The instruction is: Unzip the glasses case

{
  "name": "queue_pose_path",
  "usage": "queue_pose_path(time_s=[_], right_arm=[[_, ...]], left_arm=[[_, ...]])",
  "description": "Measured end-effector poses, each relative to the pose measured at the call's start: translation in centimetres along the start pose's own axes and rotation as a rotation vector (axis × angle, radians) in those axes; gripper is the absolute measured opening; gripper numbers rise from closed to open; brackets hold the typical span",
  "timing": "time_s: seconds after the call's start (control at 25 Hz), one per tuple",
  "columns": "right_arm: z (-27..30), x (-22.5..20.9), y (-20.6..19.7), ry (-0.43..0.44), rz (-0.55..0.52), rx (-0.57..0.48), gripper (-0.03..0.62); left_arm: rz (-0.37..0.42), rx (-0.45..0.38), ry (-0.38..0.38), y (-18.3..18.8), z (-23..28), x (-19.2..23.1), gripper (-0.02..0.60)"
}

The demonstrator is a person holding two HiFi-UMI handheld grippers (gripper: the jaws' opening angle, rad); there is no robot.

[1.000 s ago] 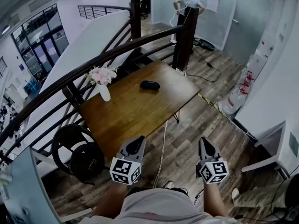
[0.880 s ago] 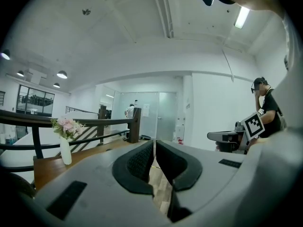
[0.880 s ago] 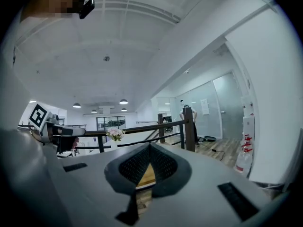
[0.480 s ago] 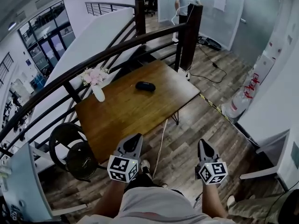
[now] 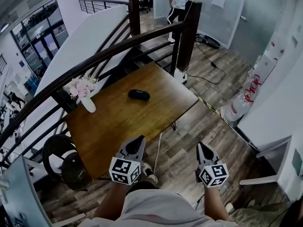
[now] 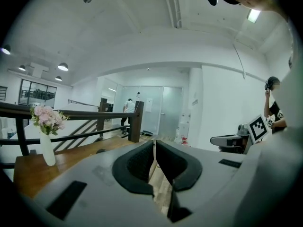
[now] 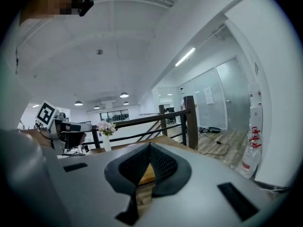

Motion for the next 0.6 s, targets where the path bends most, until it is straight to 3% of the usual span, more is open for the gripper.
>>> queue_pose_path(time_s=[0.6], right_arm=[[22.1, 2.0, 3.4, 0.179, -0.037, 0.071, 0.052]], left_arm=[[-0.045, 0.022, 0.09, 2.2, 8.8, 14.6, 0.026]])
Point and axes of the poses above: the fingertips, and each gripper's own axes: z forward along the fingers, x to its left, y out of its top, the point moved 8 cm from there along -z, backward along the fingers, and after that the axes turned 2 degrees about -x, right-handed, at the moved point
